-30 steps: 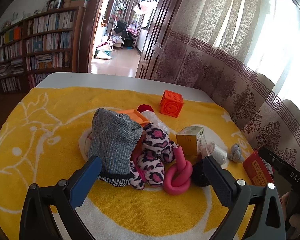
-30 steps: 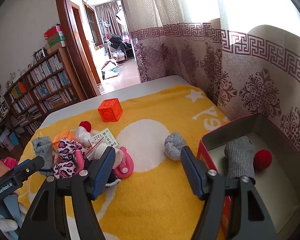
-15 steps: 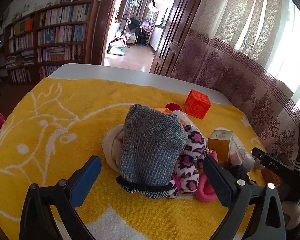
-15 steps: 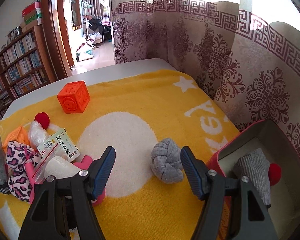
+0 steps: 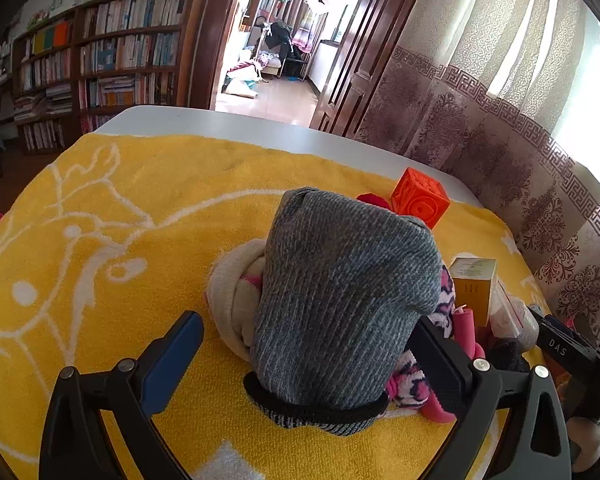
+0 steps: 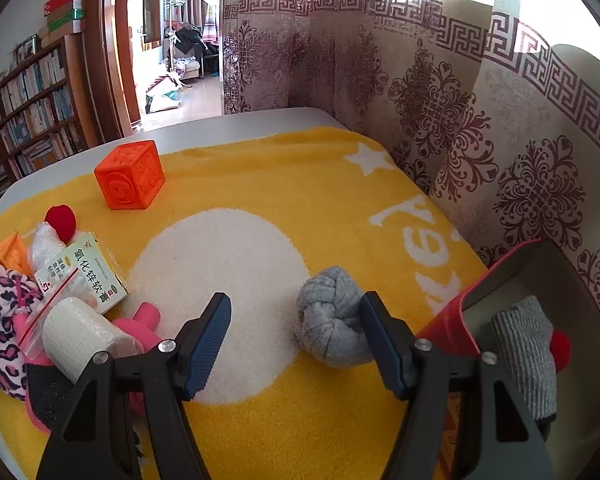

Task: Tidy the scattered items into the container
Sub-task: 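Grasp the grey knotted sock with the right gripper while the left grasps a grey cuffed sock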

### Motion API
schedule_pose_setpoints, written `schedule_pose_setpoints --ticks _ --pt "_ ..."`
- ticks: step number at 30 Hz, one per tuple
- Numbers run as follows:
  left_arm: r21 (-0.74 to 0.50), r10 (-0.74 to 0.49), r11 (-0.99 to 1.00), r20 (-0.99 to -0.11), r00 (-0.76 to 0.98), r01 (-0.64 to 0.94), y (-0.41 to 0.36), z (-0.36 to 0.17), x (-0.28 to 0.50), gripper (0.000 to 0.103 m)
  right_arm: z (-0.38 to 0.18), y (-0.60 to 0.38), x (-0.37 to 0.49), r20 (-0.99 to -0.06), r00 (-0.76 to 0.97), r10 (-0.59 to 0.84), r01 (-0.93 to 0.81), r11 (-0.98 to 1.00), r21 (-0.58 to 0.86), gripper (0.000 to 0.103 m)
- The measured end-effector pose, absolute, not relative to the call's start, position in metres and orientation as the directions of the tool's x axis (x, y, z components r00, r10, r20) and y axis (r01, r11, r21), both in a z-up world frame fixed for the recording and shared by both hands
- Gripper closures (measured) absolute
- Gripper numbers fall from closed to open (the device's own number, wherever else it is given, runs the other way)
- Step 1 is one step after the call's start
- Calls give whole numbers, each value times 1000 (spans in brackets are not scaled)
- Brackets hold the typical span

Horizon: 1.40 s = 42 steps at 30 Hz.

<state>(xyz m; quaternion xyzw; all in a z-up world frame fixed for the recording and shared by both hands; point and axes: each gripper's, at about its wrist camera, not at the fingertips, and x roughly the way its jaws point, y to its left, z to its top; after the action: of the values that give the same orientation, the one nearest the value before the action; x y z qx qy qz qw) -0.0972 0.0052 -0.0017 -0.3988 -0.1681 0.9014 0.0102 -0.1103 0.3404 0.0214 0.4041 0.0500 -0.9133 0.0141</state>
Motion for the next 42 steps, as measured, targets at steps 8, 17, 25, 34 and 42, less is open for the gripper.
schedule_pose_setpoints --ticks 8,17,25,34,42 --pt "-363 154 -920 -681 -716 147 -13 6 -83 54 25 347 -105 -719 -694 -36 82 -996 -29 45" --pt "-330 132 -939 -611 -781 98 -7 35 -58 65 22 347 -110 -725 -689 -6 68 -996 -57 49" --pt "-343 151 -935 -622 -768 94 -5 29 -60 65 20 343 -111 -717 -691 91 37 -986 -161 69" --pt "-367 174 -927 -595 -785 72 -5 36 -52 65 38 361 -99 -684 -723 -101 98 -994 44 88" --pt "-376 195 -925 -579 -792 47 -1 40 -48 65 57 364 -83 -623 -732 -277 188 -960 206 90"
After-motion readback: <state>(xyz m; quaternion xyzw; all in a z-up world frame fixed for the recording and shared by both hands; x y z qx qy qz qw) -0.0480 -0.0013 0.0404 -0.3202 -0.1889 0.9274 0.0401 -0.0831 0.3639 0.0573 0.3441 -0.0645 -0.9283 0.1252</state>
